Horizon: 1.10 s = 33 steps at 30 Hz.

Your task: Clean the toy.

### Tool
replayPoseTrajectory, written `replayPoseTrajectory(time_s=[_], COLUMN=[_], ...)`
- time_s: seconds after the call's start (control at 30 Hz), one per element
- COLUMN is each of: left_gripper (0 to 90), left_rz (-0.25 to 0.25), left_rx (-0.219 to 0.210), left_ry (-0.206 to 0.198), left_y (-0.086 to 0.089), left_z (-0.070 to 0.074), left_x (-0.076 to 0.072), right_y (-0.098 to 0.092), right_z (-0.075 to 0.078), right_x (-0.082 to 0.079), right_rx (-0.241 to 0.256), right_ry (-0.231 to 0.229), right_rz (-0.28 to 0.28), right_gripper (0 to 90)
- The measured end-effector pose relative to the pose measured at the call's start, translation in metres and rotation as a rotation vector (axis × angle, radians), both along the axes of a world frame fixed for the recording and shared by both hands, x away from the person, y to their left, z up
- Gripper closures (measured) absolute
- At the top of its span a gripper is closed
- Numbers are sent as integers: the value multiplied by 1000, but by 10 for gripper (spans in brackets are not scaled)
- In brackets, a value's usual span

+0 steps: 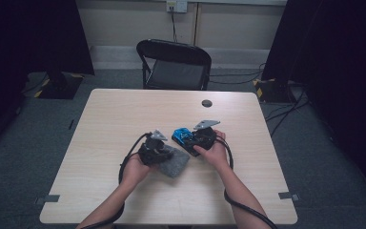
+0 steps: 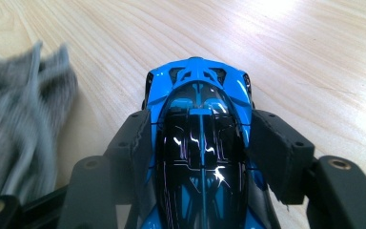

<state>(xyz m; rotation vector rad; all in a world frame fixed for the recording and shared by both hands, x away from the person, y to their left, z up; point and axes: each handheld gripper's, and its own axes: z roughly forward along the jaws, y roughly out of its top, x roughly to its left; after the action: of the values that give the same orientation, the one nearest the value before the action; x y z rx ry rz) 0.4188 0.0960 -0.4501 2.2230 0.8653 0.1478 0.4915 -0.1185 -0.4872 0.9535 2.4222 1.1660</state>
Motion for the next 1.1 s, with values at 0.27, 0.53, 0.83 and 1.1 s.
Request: replayPoseTrajectory(time_s=[0.27, 0.53, 0.83, 1.1], left_gripper=[821, 819, 820, 822], left_rz=[-36, 14, 64, 122], left_rx=[54, 80, 117, 133], left_ry=[-6, -20, -33, -39], left_y=[-43, -46, -37, -18], left_z=[-20, -25, -20, -18], left_x=[5, 21, 28, 39], right_y=[-2, -3, -2, -4], right_z=[0, 1, 2, 2], right_x=[-1, -2, -1, -2], right_rx=[1, -7, -18, -17], right_ry=[2, 6, 11, 12], right_rz=[2, 7, 13, 14], right_gripper=[414, 415, 416, 417])
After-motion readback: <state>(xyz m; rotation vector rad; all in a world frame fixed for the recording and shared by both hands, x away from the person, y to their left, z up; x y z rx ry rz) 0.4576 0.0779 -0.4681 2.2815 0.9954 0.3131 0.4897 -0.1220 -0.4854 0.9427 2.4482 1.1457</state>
